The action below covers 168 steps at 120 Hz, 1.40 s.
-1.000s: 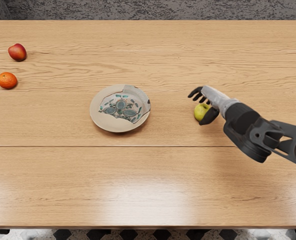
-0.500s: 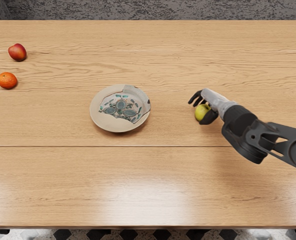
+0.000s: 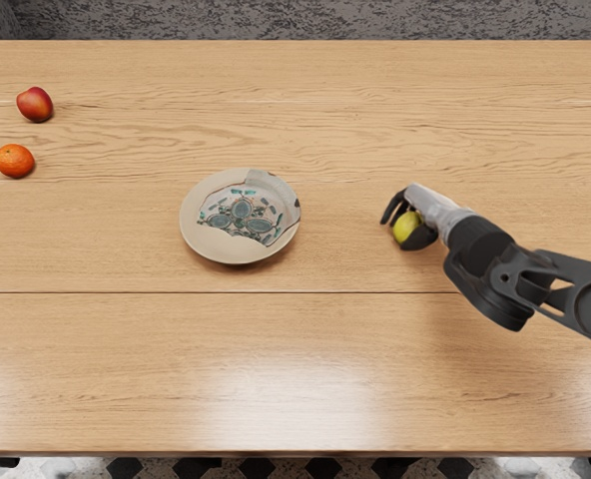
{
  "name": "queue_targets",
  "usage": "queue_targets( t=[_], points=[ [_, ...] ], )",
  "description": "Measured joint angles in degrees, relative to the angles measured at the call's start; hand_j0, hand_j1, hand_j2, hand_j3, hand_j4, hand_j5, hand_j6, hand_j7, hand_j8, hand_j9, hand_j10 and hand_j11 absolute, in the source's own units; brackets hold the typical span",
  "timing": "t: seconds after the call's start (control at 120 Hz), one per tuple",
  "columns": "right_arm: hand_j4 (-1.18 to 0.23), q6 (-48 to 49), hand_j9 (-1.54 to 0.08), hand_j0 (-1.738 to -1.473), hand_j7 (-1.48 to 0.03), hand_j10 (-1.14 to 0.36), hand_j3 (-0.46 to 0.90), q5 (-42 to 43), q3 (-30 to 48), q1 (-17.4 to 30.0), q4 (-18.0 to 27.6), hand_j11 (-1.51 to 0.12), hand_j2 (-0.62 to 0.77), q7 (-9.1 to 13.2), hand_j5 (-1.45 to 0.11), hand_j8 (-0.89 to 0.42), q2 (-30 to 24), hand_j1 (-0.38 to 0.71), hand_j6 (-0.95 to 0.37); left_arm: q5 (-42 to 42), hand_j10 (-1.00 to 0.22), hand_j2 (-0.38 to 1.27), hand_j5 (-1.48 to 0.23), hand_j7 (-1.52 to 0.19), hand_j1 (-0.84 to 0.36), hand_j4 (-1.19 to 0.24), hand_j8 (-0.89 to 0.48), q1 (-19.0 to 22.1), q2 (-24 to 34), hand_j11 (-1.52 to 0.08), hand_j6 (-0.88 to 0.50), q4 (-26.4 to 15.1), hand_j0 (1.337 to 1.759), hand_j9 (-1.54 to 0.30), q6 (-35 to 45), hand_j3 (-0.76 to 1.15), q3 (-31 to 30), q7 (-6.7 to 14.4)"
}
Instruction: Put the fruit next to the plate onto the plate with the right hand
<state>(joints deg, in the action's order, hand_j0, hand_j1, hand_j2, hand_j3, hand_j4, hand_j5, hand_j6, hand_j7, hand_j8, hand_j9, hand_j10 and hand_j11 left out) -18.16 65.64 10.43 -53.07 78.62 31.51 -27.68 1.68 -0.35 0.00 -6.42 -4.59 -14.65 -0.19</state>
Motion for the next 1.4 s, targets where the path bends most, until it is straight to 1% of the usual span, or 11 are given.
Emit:
queue_targets(
  t=[0.017,0.05,0.092,0.1,0.117,0.208,0.317,0.533,0.758,0.967,1.4],
  points=[
    [-0.69,0.01,-0.83,-1.640,-0.84,-0.37,0.00,0.02,-0.02,0.06,-0.08,-0.88,0.01,0.00,-0.79,-0.33,0.00,0.31,-0.55,0.00,-0.25,0.05,-0.32,-0.32,0.05,-0.25,-0.25,0.00,0.00,-0.32,-0.25,0.00,1.658,-0.32,0.00,0.00,0.00,0.00],
    [-0.71,-0.04,-0.84,-1.639,-0.86,-0.39,0.00,0.02,-0.03,0.16,-0.26,-0.90,0.12,0.00,-0.79,-0.33,0.01,0.31,-0.56,0.00,-0.25,0.05,-0.32,-0.32,0.05,-0.25,-0.25,0.00,0.00,-0.32,-0.25,0.00,1.658,-0.32,0.01,0.00,0.00,0.00],
    [-0.73,-0.08,-0.86,-1.638,-0.88,-0.44,0.01,-0.13,0.00,0.25,-0.46,-0.91,0.12,0.06,-0.81,-0.37,0.00,0.30,-0.59,0.00,-0.25,0.05,-0.32,-0.32,0.05,-0.24,-0.25,0.00,0.00,-0.32,-0.25,0.00,1.658,-0.32,0.01,0.00,-0.01,0.00],
    [-0.74,-0.07,-0.87,-1.660,-0.89,-0.45,0.25,-0.18,0.02,0.26,-0.49,-0.91,0.09,0.07,-0.82,-0.38,0.00,0.29,-0.59,0.00,-0.25,0.05,-0.32,-0.32,0.05,-0.24,-0.25,0.00,0.00,-0.32,-0.25,0.00,1.658,-0.32,0.01,0.00,-0.01,0.00],
    [-0.74,-0.08,-0.87,-1.655,-0.90,-0.46,0.26,-0.31,0.08,0.28,-0.55,-0.92,0.07,0.09,-0.82,-0.39,-0.01,0.29,-0.60,0.00,-0.25,0.05,-0.32,-0.32,0.05,-0.24,-0.25,0.00,0.00,-0.32,-0.25,0.00,1.658,-0.32,0.01,0.00,-0.01,0.00],
    [-0.77,-0.09,-0.92,-1.651,-0.94,-0.53,0.00,-1.10,0.35,0.08,-0.70,-0.96,0.13,0.17,-0.88,-0.45,-0.07,0.24,-0.63,-0.01,-0.25,0.05,-0.32,-0.32,0.06,-0.25,-0.25,0.00,0.00,-0.32,-0.25,0.00,1.658,-0.32,0.01,0.00,-0.02,0.01],
    [-0.78,0.43,-0.97,-1.652,-0.98,-0.54,0.00,-2.65,1.80,-0.69,-0.28,-1.00,0.21,0.16,-0.94,-0.48,-0.08,0.25,-0.64,-0.01,-0.25,0.05,-0.32,-0.32,0.06,-0.25,-0.25,0.00,0.00,-0.32,-0.25,0.00,1.658,-0.32,0.00,0.00,-0.02,0.01],
    [-0.79,2.51,-1.01,-1.651,-1.01,-0.52,0.00,-9.91,3.58,-4.55,1.56,-1.04,0.20,0.13,-1.00,-0.45,0.38,0.25,-0.62,-0.01,-0.25,0.05,-0.32,-0.32,0.06,-0.25,-0.25,0.00,0.00,-0.32,-0.25,0.00,1.658,-0.32,0.01,0.00,-0.02,0.01],
    [-0.79,7.88,-1.03,-1.651,-1.02,-0.50,0.00,-14.55,9.80,-6.10,2.05,-1.05,0.23,0.12,-1.03,-0.43,4.98,0.27,-0.62,-0.01,-0.25,0.05,-0.32,-0.32,0.06,-0.25,-0.25,0.00,0.00,-0.32,-0.25,0.00,1.658,-0.32,0.01,0.00,-0.03,0.01],
    [-0.79,9.85,-1.03,-1.651,-1.03,-0.53,0.00,-15.95,11.79,-8.71,1.59,-1.04,0.19,0.20,-1.03,-0.45,9.98,0.23,-0.63,-0.01,-0.25,0.05,-0.32,-0.32,0.06,-0.25,-0.25,0.00,0.00,-0.32,-0.25,0.00,1.658,-0.32,0.01,0.00,-0.03,0.01],
    [-0.79,11.98,-1.03,-1.650,-1.02,-0.54,0.00,-15.08,9.96,-12.84,-8.88,-1.03,0.18,-0.15,-1.03,-0.46,23.20,0.23,-0.64,-0.01,-0.25,0.05,-0.32,-0.32,0.06,-0.25,-0.25,0.00,0.00,-0.32,-0.25,0.00,1.658,-0.32,0.01,0.00,-0.03,0.01]
  ],
)
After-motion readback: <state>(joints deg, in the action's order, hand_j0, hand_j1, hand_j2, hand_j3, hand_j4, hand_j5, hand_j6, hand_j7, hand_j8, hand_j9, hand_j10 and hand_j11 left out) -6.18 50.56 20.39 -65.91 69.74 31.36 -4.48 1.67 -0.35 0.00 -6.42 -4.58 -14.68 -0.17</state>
